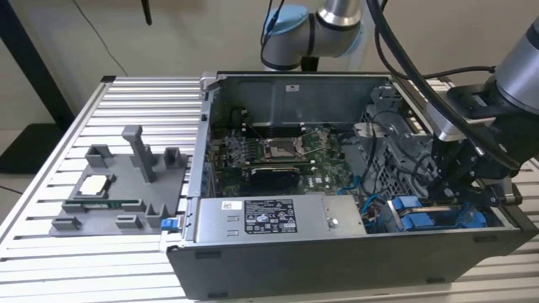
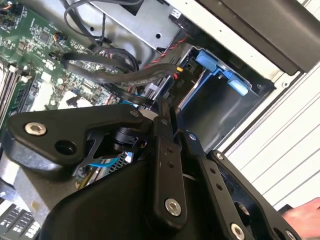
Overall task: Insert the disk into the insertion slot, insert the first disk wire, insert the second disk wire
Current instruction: 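Insert the second disk wire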
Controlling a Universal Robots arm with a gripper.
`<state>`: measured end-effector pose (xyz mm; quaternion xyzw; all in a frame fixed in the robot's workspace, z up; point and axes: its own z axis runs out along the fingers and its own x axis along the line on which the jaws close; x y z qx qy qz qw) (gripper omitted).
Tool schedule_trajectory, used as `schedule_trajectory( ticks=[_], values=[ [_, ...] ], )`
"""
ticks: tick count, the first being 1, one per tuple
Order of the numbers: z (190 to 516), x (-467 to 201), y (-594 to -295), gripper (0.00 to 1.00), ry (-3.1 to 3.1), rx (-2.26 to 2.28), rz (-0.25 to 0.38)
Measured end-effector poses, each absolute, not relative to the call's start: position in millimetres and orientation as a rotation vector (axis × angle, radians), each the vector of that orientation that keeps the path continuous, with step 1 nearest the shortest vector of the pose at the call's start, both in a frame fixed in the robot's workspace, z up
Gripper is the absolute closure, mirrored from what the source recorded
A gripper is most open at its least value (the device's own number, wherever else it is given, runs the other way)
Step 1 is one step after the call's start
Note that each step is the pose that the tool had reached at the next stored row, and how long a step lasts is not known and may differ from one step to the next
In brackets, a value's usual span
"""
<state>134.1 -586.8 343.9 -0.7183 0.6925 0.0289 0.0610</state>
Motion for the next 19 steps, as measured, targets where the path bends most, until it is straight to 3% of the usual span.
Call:
schedule_trajectory(
  ticks=[19],
  values=[
    [338.6, 137.4, -586.7, 0.84, 2.110, -2.156, 0.085]
  ],
)
